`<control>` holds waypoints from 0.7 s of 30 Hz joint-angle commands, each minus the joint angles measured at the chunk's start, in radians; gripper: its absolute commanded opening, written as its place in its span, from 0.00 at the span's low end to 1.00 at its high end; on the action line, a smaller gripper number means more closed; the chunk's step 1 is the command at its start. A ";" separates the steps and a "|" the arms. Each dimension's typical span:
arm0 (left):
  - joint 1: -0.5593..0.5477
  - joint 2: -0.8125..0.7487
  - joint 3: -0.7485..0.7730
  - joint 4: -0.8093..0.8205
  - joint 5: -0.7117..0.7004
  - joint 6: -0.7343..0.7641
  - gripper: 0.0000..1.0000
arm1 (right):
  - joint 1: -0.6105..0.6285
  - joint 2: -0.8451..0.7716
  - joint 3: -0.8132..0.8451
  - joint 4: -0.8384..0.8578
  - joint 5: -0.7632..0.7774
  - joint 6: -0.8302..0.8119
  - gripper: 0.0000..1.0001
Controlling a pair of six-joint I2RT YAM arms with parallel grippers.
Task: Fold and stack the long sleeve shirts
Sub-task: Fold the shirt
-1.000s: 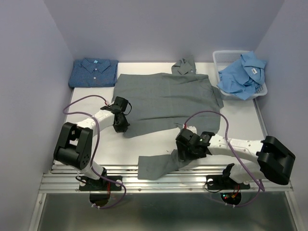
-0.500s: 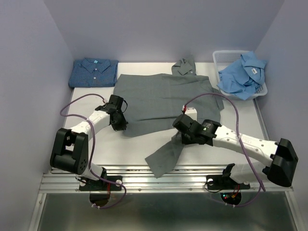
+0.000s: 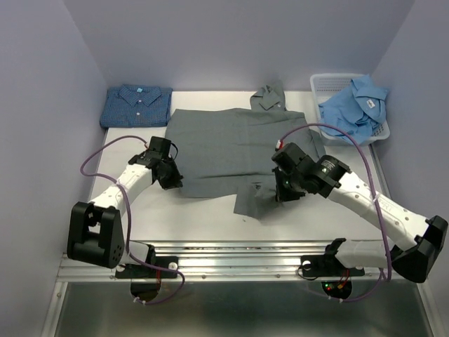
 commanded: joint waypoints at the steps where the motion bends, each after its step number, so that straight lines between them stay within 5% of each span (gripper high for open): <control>1: 0.004 -0.050 -0.015 -0.083 0.041 0.030 0.00 | 0.004 -0.086 -0.044 -0.281 -0.277 0.047 0.01; 6: 0.006 -0.090 -0.109 -0.097 0.072 0.004 0.00 | 0.004 -0.251 -0.221 -0.293 -0.530 0.121 0.01; 10: 0.006 -0.151 -0.154 -0.102 0.105 -0.010 0.00 | 0.004 -0.256 -0.239 -0.295 -0.560 0.074 0.01; 21: 0.049 -0.200 -0.040 -0.154 0.087 0.022 0.00 | -0.043 -0.110 -0.032 -0.209 -0.193 0.021 0.01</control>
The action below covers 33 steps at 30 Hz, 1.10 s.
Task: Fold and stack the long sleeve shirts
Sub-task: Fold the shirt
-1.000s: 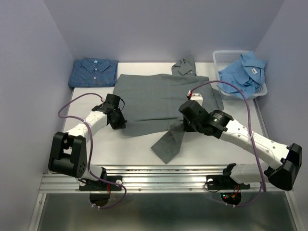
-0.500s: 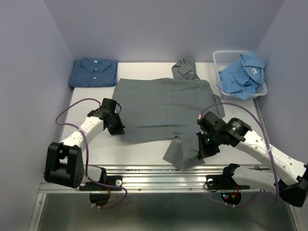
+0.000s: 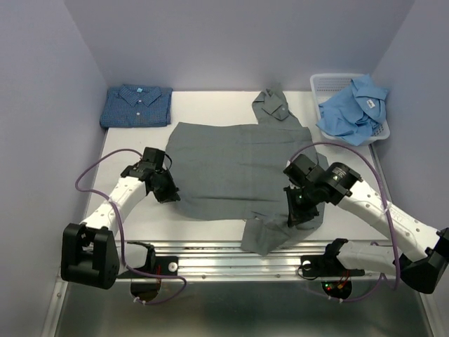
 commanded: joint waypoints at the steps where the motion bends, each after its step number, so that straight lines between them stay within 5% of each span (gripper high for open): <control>1: 0.035 -0.057 0.090 -0.026 0.006 0.026 0.00 | -0.044 0.019 0.093 0.094 0.150 -0.036 0.01; 16: 0.143 -0.021 0.182 0.102 0.096 0.043 0.00 | -0.230 0.181 0.310 0.321 0.166 -0.251 0.01; 33: 0.213 0.293 0.320 0.163 0.093 0.058 0.00 | -0.422 0.416 0.385 0.516 0.023 -0.496 0.01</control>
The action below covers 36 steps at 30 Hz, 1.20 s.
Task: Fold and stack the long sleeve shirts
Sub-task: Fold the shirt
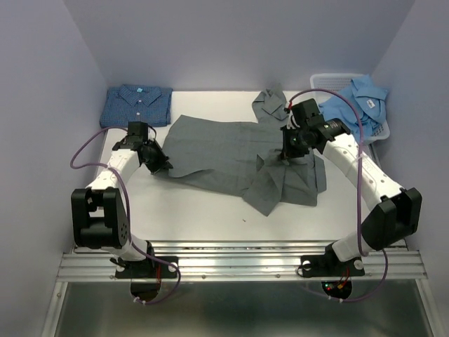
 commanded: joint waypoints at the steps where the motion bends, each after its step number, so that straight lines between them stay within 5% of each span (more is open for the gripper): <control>1: 0.009 0.047 0.049 0.013 -0.001 0.014 0.00 | -0.030 0.047 0.067 0.096 -0.055 -0.119 0.01; 12: 0.051 0.109 0.043 -0.019 -0.083 -0.018 0.01 | -0.070 0.270 0.193 0.115 -0.165 -0.312 0.03; 14: 0.053 0.118 0.038 -0.016 -0.093 -0.026 0.09 | -0.080 0.329 0.231 0.116 -0.179 -0.332 0.03; 16: 0.058 0.117 0.037 -0.016 -0.117 -0.048 0.26 | -0.090 0.391 0.274 0.115 -0.188 -0.337 0.03; 17: 0.061 0.113 0.038 -0.014 -0.131 -0.060 0.52 | -0.099 0.412 0.290 0.115 -0.181 -0.337 0.04; 18: 0.061 0.110 0.038 -0.014 -0.142 -0.060 0.89 | -0.099 0.430 0.304 0.115 -0.181 -0.335 0.04; 19: 0.064 0.106 0.043 -0.016 -0.149 -0.066 0.99 | -0.099 0.465 0.316 0.119 -0.182 -0.341 0.09; 27: 0.065 0.035 0.138 -0.050 -0.258 -0.098 0.99 | -0.108 0.602 0.518 0.162 -0.087 -0.259 0.49; 30: 0.064 -0.017 0.173 -0.071 -0.287 -0.092 0.99 | -0.108 0.553 0.543 0.161 -0.028 -0.206 0.71; 33: 0.062 -0.078 0.158 -0.041 -0.243 -0.092 0.99 | -0.108 0.463 0.442 0.196 0.003 -0.174 1.00; 36: 0.050 -0.130 0.115 -0.002 -0.194 -0.095 0.99 | -0.108 0.306 0.257 0.239 0.034 -0.092 1.00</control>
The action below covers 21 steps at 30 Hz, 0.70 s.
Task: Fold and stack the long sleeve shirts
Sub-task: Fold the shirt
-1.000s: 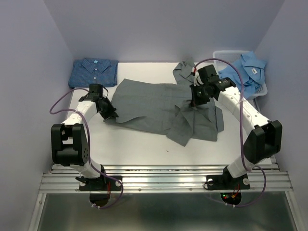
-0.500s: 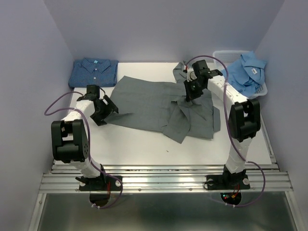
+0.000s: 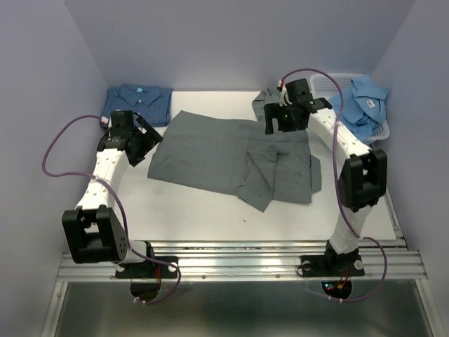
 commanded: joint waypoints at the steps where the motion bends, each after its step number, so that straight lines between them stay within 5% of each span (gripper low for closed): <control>1: -0.012 -0.079 -0.032 0.070 0.058 0.001 0.99 | -0.006 -0.286 -0.192 0.111 0.083 0.125 1.00; 9: -0.300 -0.029 -0.091 0.210 0.236 0.103 0.99 | -0.006 -0.632 -0.764 0.282 -0.056 0.357 1.00; 13: -0.587 0.014 -0.089 0.237 0.252 0.160 0.99 | -0.029 -0.684 -0.902 0.284 -0.095 0.437 1.00; 21: -0.942 0.148 -0.002 0.267 0.253 0.369 0.99 | -0.158 -0.678 -1.085 0.409 -0.318 0.483 1.00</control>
